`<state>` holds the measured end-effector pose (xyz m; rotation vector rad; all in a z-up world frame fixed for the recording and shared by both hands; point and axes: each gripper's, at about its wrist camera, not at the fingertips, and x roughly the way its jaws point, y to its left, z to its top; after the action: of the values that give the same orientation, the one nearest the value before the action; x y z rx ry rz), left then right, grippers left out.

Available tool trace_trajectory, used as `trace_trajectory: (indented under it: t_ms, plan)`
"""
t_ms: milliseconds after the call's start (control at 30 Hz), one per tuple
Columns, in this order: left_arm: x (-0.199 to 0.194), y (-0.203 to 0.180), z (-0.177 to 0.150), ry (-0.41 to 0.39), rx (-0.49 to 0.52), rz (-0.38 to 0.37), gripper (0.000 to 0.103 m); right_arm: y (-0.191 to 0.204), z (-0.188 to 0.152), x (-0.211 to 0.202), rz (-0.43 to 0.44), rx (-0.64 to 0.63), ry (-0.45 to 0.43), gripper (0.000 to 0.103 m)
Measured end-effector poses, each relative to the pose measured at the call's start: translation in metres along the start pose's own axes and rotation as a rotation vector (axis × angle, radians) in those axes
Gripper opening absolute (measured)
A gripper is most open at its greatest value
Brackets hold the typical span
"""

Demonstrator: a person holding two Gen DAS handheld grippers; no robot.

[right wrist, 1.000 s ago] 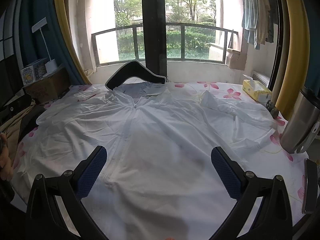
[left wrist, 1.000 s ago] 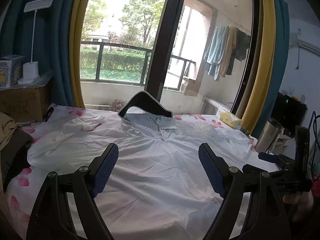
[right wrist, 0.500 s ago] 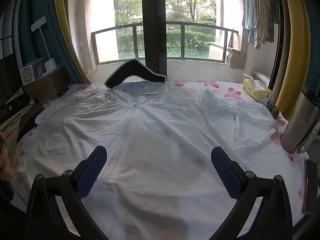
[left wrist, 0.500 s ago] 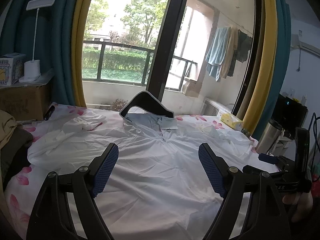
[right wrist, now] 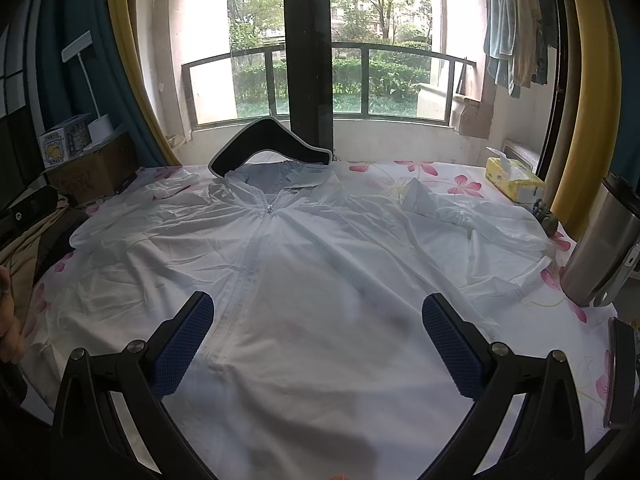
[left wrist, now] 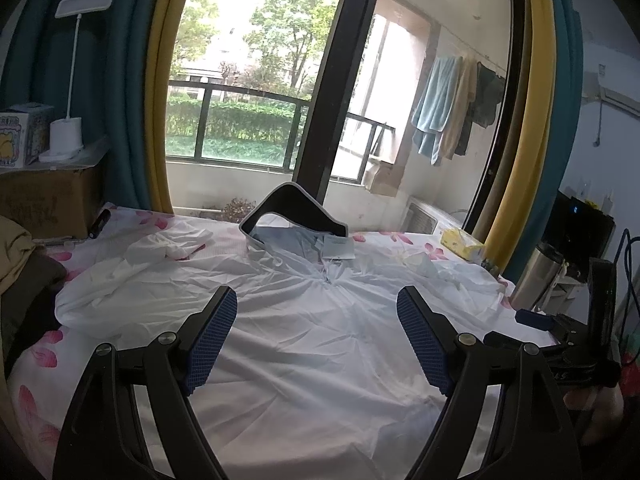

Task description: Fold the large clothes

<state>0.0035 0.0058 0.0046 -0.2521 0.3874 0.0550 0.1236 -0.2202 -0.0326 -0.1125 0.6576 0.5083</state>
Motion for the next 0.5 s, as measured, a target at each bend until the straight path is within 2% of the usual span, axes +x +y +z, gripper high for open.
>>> trace_trajectory:
  t_ms: [500]
  plan:
    - [0.0031,0.0028,0.001,0.005,-0.001,0.002,0.085,-0.0011,0.0007,0.003,-0.001,0.003,0.008,0.103]
